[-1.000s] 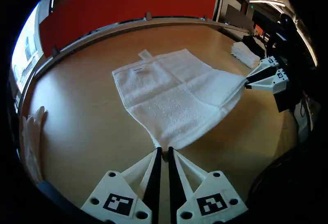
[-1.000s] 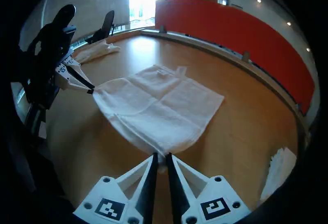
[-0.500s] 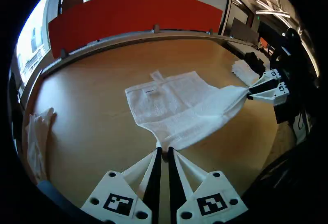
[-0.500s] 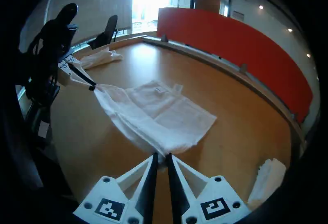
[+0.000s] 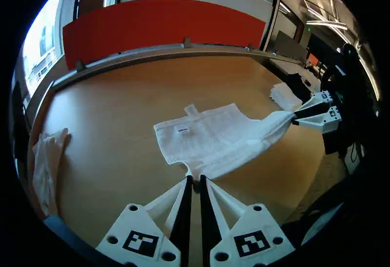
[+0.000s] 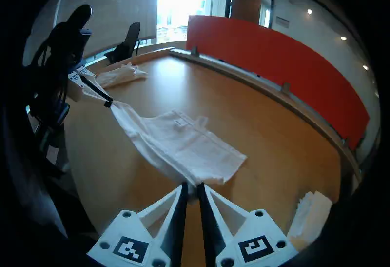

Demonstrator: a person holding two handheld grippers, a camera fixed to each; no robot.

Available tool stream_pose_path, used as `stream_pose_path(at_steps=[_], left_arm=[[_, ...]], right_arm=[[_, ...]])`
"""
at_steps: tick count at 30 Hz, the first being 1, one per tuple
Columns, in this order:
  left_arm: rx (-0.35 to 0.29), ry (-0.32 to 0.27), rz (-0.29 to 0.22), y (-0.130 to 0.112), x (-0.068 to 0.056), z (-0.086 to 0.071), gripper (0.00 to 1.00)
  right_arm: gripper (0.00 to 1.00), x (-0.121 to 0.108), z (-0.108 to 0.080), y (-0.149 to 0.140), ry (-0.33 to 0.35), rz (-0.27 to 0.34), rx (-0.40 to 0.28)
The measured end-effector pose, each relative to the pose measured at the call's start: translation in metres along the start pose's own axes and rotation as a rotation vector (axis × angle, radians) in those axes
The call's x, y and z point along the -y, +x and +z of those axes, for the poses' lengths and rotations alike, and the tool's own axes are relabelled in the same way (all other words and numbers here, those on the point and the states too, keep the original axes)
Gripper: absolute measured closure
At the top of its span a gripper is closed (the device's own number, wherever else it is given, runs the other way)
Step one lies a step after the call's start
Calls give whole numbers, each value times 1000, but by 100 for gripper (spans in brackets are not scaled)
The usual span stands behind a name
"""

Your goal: Fold towel

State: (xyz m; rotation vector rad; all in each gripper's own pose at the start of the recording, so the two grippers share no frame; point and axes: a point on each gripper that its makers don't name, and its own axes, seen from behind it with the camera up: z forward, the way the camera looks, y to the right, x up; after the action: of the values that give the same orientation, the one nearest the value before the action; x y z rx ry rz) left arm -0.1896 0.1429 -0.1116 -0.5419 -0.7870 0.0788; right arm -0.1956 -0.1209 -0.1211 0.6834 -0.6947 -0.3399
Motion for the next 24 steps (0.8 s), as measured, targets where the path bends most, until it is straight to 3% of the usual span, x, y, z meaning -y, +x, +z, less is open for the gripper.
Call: stream_pose_path(at_steps=[5, 14, 24], left_arm=[[-1, -6, -14, 0, -5, -6, 89], [6, -1, -27, -2, -4, -2, 89], [-10, 15, -62, 11, 7, 17, 89]], right_arm=[[83, 0, -5, 0, -1, 7, 0], [83, -1, -1, 1, 1, 1, 5], [83, -14, 15, -2, -4, -13, 39]])
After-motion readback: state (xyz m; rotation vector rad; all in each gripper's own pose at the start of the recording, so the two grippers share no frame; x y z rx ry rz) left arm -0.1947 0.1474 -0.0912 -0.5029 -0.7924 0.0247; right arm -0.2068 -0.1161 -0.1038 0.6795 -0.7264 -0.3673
